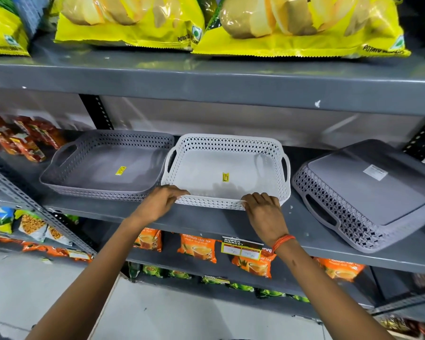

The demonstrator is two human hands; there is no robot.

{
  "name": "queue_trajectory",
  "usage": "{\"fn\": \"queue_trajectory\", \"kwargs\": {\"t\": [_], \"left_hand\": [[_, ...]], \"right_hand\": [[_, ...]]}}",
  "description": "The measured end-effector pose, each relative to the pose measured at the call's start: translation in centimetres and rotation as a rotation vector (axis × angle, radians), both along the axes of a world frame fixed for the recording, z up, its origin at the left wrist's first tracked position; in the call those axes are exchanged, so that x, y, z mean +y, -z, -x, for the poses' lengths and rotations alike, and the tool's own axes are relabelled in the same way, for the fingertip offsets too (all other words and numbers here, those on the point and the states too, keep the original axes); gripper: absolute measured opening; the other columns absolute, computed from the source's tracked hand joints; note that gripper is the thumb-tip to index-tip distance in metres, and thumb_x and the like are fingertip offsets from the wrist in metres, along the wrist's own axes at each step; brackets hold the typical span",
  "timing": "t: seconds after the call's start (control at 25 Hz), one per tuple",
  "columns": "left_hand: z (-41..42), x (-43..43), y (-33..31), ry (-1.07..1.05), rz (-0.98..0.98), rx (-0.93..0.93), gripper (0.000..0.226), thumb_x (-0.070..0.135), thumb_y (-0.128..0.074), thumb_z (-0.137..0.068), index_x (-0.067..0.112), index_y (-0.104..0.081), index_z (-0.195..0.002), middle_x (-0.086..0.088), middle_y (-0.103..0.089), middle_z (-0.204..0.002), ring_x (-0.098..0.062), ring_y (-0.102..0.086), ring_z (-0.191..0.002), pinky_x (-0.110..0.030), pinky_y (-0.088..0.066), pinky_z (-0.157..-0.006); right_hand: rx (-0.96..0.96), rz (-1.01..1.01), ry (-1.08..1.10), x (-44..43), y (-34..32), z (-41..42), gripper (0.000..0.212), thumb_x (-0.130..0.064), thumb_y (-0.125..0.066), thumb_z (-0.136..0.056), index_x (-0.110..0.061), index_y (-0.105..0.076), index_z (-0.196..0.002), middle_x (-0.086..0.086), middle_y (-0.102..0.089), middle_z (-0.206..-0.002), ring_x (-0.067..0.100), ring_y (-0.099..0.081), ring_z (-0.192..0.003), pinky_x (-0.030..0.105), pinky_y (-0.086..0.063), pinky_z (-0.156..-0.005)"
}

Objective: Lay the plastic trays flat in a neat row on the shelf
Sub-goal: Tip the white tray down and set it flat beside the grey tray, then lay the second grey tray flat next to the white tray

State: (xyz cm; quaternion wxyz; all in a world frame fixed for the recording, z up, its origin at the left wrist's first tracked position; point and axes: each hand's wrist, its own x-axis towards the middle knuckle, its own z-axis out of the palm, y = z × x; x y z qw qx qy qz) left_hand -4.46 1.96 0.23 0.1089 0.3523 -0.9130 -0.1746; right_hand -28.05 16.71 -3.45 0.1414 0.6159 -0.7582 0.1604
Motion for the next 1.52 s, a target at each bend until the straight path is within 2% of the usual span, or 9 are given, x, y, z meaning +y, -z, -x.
{"fn": "queue_trajectory", "kwargs": {"t": [0.36,0.56,0.72,0.84,1.04,1.12,1.24,1.32,1.52], "left_hand": [[-0.2,0.4,-0.5,-0.094,0.021,-0.09,0.038,-0.009,-0.053,-0.087,0.012,-0.065,-0.117,-0.016,-0.07,-0.114,-0.031,-0.066,-0.101,-0.038,-0.052,-0.088],[3.4,3.9,-2.1,-0.138,0.062,-0.155,0.045,-0.007,-0.055,-0.087,0.008,-0.053,-0.129,-0.016,-0.052,-0.139,-0.032,-0.045,-0.131,-0.045,-0.037,-0.111],[12.0,10.9,-3.5,-0.072,0.129,0.089,0.035,-0.001,-0.056,-0.089,0.009,-0.06,-0.123,-0.015,-0.061,-0.13,-0.031,-0.054,-0.122,-0.041,-0.043,-0.104],[19.0,15.0,-3.2,-0.033,0.086,0.153,0.033,0.0,-0.055,-0.089,0.011,-0.062,-0.119,-0.015,-0.066,-0.123,-0.03,-0.058,-0.116,-0.037,-0.046,-0.099],[27.2,18.1,0.2,0.088,-0.014,-0.043,0.033,0.01,-0.059,-0.089,0.012,-0.06,-0.122,-0.012,-0.062,-0.13,-0.03,-0.057,-0.119,-0.039,-0.047,-0.102],[28.3,18.4,1.5,0.174,-0.013,-0.126,0.036,0.015,-0.06,-0.088,0.008,-0.058,-0.123,-0.014,-0.057,-0.134,-0.03,-0.052,-0.124,-0.04,-0.043,-0.106],[28.7,18.2,3.0,0.272,-0.001,-0.118,0.03,0.027,-0.068,-0.082,0.008,-0.066,-0.106,-0.012,-0.065,-0.118,-0.029,-0.057,-0.114,-0.042,-0.045,-0.102],[29.1,18.3,3.1,0.272,0.025,-0.06,0.021,0.027,-0.068,-0.082,0.008,-0.065,-0.09,-0.01,-0.068,-0.101,-0.027,-0.061,-0.101,-0.041,-0.047,-0.093],[31.1,20.6,-0.5,0.176,0.0,0.293,0.015,0.016,-0.052,-0.094,0.002,-0.054,-0.1,-0.017,-0.064,-0.097,-0.028,-0.06,-0.082,-0.031,-0.046,-0.076]], "right_hand": [[0.035,-0.143,0.016,0.5,-0.9,-2.1,0.038,-0.009,-0.083,-0.041,-0.014,-0.066,-0.074,0.004,-0.067,-0.061,0.027,-0.066,-0.061,0.03,-0.052,-0.053],[-0.16,-0.078,-0.095,3.1,-2.0,1.3,0.028,-0.009,-0.064,-0.078,-0.009,-0.06,-0.106,0.012,-0.068,-0.098,0.034,-0.061,-0.098,0.049,-0.046,-0.09],[-0.125,0.082,-0.05,7.1,-3.5,7.9,0.024,-0.013,-0.065,-0.077,-0.011,-0.063,-0.1,0.012,-0.07,-0.088,0.035,-0.065,-0.086,0.046,-0.053,-0.079],[-0.145,0.184,0.006,9.9,-5.0,12.7,0.026,-0.021,-0.045,-0.08,-0.013,-0.063,-0.097,0.012,-0.07,-0.087,0.034,-0.064,-0.082,0.041,-0.053,-0.077],[-0.279,0.287,0.212,15.0,-3.9,19.5,0.039,-0.031,-0.038,-0.086,-0.007,-0.055,-0.111,0.019,-0.06,-0.115,0.039,-0.052,-0.107,0.046,-0.046,-0.094],[-0.445,0.338,0.423,17.0,-2.3,21.9,0.04,-0.024,-0.05,-0.09,-0.002,-0.048,-0.123,0.028,-0.045,-0.133,0.046,-0.039,-0.123,0.053,-0.035,-0.105],[-1.128,0.394,0.684,18.2,-1.8,24.1,0.054,-0.022,-0.05,-0.094,-0.001,-0.028,-0.139,0.031,-0.023,-0.146,0.049,-0.029,-0.13,0.054,-0.029,-0.109],[-1.473,0.481,0.699,18.2,-1.7,25.3,0.05,-0.02,-0.043,-0.097,-0.002,-0.025,-0.14,0.025,-0.03,-0.146,0.042,-0.036,-0.13,0.05,-0.033,-0.11],[-1.497,0.763,0.56,17.7,-1.1,27.6,0.042,-0.001,-0.031,-0.097,-0.009,-0.029,-0.138,0.008,-0.044,-0.128,0.025,-0.044,-0.12,0.051,-0.031,-0.113]]}}
